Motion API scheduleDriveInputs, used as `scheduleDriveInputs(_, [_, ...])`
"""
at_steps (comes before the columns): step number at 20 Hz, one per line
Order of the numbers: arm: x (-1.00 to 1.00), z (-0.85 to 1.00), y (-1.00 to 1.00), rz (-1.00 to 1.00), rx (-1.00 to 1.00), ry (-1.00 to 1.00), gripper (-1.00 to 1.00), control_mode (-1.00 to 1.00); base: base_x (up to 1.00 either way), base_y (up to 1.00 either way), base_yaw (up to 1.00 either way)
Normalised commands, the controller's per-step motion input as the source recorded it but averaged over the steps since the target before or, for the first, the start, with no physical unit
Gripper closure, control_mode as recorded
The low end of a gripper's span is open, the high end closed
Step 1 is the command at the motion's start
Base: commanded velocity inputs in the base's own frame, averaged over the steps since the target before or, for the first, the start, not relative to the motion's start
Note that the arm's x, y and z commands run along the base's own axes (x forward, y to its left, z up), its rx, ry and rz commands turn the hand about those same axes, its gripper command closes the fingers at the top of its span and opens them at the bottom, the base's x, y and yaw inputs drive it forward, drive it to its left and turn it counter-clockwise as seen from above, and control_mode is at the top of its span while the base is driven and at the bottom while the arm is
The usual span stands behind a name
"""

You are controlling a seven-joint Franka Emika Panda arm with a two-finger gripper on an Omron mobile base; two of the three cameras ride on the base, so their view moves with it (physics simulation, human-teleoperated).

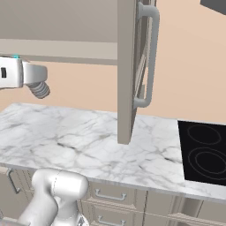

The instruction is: Sort all alcoholic drinks to one cabinet, and non-alcoholic drinks to the other.

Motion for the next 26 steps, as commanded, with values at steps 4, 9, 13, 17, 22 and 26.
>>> scheduleDriveInputs(4, [0.07, 0.19, -0.01, 0.0, 0.0, -0.03, 1.0, -1.0, 0.0, 0.0, 0.0])
scheduleDriveInputs(9, [0.2, 0.12, -0.05, -0.01, 0.0, -0.03, 1.0, -1.0, 0.0, 0.0, 0.0])
scheduleDriveInputs(13, [0.23, 0.09, -0.05, -0.01, -0.02, -0.05, 1.0, -1.0, 0.0, 0.0, 0.0])
scheduleDriveInputs(17, [0.2, 0.11, -0.05, -0.01, -0.03, -0.06, 1.0, -1.0, 0.0, 0.0, 0.0])
scheduleDriveInputs(22, [0.19, 0.07, -0.06, -0.02, -0.03, -0.05, 1.0, -1.0, 0.0, 0.0, 0.0])
scheduleDriveInputs(26, [0.18, 0.05, -0.02, -0.02, -0.01, -0.03, 1.0, -1.0, 0.0, 0.0, 0.0])
